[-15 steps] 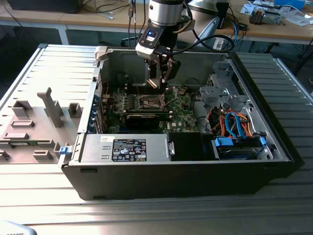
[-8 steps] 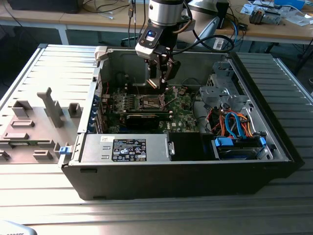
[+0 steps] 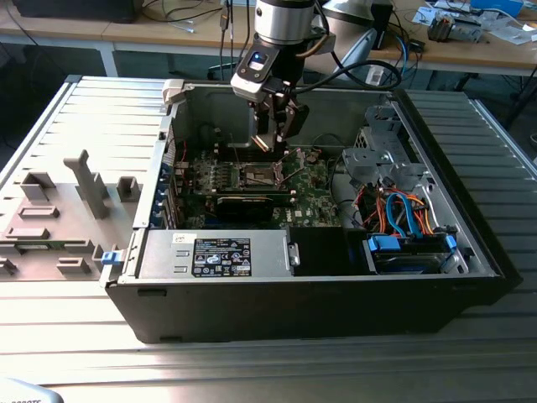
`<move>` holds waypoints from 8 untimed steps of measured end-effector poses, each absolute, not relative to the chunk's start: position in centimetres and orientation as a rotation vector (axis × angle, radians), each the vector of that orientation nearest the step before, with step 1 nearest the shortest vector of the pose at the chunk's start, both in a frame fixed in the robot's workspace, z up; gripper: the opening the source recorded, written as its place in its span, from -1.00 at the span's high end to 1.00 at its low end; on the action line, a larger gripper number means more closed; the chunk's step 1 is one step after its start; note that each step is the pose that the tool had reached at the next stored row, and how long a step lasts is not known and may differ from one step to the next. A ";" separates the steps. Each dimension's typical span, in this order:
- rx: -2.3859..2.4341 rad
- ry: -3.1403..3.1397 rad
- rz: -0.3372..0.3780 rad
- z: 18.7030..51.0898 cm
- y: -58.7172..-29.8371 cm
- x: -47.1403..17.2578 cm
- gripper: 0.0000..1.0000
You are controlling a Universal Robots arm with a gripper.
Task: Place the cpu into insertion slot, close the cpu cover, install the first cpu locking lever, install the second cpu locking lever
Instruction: 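Place the cpu into insertion slot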
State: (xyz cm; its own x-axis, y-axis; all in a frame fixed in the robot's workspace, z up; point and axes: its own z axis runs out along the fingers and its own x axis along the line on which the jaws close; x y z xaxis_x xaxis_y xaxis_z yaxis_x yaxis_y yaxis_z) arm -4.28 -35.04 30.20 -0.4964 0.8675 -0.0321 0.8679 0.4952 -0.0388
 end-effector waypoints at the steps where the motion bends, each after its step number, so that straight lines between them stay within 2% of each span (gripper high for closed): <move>1: 1.575 2.708 -0.078 30.2 -35.0 -4.3 -0.09; 8: 1.586 2.701 -0.078 30.2 -35.0 -4.3 -0.09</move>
